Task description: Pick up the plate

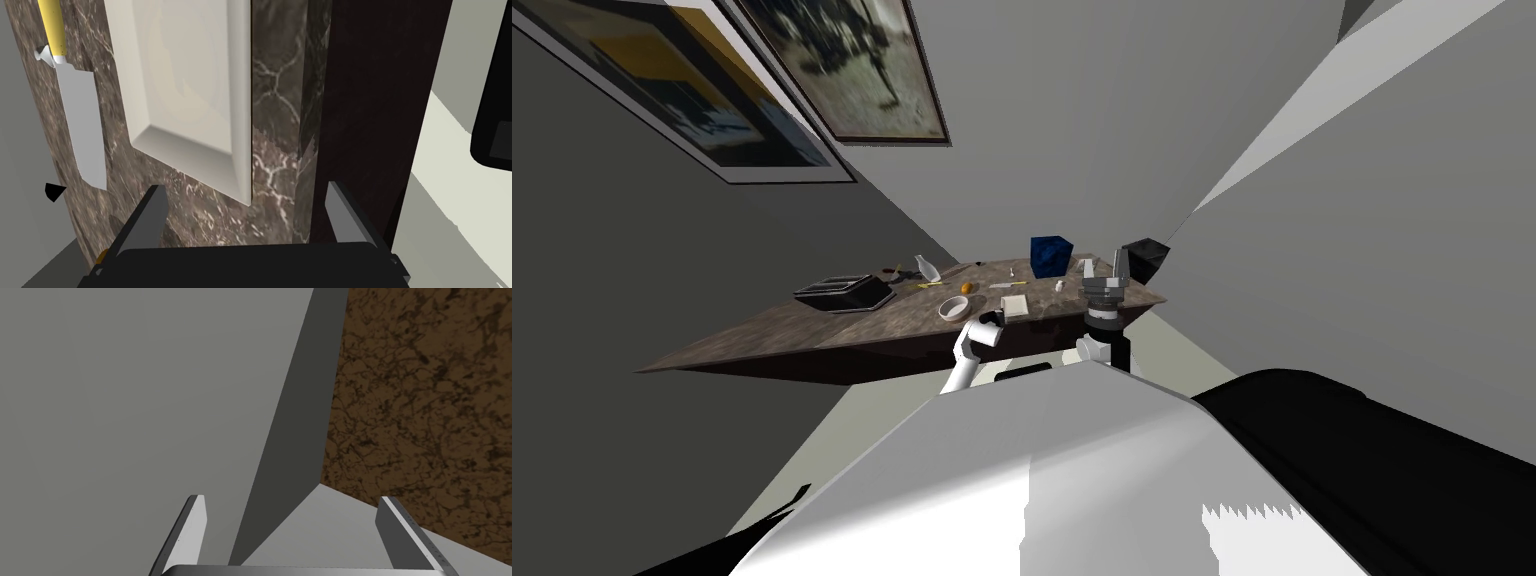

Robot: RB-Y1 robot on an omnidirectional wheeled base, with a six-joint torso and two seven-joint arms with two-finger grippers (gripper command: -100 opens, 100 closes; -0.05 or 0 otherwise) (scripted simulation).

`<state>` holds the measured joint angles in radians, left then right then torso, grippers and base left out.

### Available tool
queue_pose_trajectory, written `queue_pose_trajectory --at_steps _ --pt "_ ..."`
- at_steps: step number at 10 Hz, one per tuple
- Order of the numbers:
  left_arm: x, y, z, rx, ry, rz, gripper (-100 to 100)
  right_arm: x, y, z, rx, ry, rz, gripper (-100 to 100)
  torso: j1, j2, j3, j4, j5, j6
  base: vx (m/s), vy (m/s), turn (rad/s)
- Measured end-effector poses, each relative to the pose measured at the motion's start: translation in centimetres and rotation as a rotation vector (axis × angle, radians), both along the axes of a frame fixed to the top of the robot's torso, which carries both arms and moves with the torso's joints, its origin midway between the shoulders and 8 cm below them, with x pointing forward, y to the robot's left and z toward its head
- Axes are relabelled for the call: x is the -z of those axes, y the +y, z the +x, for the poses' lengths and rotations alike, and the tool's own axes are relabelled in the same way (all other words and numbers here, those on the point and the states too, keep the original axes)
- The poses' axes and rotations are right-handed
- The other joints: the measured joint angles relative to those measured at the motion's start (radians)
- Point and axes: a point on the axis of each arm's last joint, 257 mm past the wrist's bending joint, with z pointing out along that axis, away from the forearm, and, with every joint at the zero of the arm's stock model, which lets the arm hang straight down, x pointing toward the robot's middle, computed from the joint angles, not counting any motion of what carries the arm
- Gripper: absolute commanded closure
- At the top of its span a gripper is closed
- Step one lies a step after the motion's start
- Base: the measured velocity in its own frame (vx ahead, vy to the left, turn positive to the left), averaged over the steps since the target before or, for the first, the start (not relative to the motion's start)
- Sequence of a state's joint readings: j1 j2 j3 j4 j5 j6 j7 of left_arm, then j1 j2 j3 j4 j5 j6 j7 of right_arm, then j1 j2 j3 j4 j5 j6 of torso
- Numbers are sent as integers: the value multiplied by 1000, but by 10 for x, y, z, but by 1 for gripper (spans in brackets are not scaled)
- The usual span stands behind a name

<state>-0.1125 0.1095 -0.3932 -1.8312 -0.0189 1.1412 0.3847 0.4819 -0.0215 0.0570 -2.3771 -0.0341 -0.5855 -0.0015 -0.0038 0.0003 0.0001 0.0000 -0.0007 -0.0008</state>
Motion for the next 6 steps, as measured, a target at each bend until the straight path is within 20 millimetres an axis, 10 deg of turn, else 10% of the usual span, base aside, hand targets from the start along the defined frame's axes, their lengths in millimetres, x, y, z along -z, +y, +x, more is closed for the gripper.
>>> queue_pose_trajectory --at_steps 1,2,3,6 --pt "-5 -4 -3 5 1 -6 -100 0 0 0 0 0 0 0 1 0 0 0 0 0 3 -6 -3" --pt "-5 -5 -3 5 3 -6 0 0 0 0 0 0 0 0 2 0 0 0 0 0 0 0 0" --pt "-5 -5 -3 5 3 -6 -100 0 0 0 0 0 0 0 2 0 0 0 0 0 16 -12 -15" --pt "6 -2 2 2 6 -6 -100 0 0 0 0 0 0 0 1 -2 -1 0 0 0 32 -12 -10"
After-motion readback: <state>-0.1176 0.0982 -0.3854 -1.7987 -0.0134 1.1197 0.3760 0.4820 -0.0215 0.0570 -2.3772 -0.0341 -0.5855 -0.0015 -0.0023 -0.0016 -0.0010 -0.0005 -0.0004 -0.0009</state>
